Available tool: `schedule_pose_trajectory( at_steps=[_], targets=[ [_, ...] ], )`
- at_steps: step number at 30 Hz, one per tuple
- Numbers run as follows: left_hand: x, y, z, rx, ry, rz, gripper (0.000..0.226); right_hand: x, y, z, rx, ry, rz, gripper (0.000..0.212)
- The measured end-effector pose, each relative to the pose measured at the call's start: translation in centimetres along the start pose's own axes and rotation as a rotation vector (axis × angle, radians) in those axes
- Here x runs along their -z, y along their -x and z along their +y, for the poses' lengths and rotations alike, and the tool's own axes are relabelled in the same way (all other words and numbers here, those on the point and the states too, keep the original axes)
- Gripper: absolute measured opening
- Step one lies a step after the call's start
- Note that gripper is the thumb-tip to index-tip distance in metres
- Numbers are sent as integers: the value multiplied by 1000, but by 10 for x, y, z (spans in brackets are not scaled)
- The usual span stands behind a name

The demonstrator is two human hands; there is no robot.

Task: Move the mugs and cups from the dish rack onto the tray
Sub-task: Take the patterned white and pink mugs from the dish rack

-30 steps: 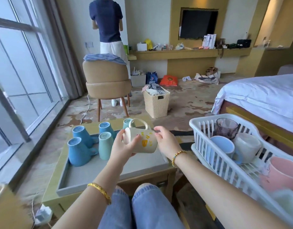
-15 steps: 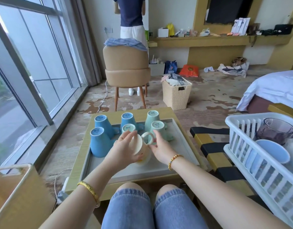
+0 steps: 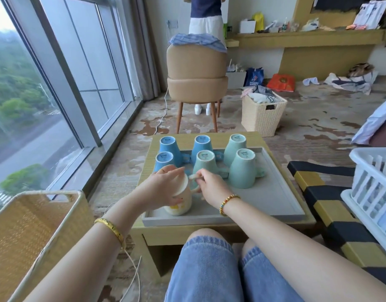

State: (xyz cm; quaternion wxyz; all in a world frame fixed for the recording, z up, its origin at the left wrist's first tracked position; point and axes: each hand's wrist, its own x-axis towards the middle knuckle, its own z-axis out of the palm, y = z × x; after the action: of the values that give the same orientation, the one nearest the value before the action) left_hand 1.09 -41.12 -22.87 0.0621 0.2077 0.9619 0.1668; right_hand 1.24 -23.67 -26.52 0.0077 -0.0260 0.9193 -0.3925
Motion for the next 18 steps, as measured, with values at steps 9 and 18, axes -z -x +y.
schedule_pose_trajectory(
  at_steps=[9,18],
  targets=[
    [9,4,-20,23,-87,-114,88,-24,-5,-7,-66,-93,-18,13],
    [-14,6,-17,218,83,118,88,-29,3,3,-137,-284,-24,20]
  ],
)
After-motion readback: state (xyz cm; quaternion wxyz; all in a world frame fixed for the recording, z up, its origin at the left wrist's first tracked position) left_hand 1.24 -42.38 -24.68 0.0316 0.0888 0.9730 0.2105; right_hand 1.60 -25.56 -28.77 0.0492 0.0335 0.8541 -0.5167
